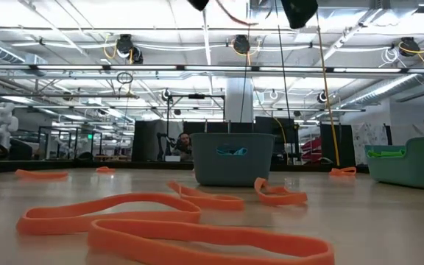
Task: Sort rubber bands into baskets
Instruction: Put the orange rubberband into the orange bin
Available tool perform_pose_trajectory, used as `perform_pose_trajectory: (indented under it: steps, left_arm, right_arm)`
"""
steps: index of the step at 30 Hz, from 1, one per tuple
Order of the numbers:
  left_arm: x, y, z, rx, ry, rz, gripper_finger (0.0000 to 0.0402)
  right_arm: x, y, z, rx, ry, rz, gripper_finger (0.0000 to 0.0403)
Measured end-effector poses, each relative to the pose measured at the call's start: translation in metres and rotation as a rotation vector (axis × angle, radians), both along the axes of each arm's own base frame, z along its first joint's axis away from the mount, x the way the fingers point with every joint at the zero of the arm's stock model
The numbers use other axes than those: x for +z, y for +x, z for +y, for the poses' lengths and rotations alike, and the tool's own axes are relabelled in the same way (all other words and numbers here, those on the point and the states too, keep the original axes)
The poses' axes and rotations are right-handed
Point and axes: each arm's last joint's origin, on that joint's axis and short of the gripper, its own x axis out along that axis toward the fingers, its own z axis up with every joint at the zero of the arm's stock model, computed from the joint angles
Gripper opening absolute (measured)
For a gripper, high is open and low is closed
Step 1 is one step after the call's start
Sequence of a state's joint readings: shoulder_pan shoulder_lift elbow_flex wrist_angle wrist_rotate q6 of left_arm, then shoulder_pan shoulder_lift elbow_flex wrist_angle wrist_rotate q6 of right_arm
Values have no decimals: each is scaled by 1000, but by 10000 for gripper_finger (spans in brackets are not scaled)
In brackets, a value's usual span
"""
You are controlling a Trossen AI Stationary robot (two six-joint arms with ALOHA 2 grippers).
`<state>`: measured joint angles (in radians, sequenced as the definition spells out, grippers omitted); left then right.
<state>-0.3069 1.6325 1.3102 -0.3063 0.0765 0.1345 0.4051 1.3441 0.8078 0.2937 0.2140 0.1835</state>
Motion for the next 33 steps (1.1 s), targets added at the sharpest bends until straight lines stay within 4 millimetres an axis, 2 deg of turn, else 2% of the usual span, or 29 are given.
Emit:
perform_pose_trajectory:
  steps: [9,19,26,29,33]
  left_arm:
    - [5,5,4,8,-50,-47,2]
    - [13,13,15,34,-82,-141,1]
    - [12,13,17,27,-90,-130,1]
    - [12,13,17,27,-90,-130,1]
    - [11,12,18,29,-85,-113,7]
  right_arm:
    - [-1,2,1,44,-17,-9,230]
    - [-10,4,2,58,-26,43,219]
    - [-10,4,1,33,-48,35,157]
    - [-10,4,1,34,-48,37,109]
    - [-9,4,1,38,-41,38,25]
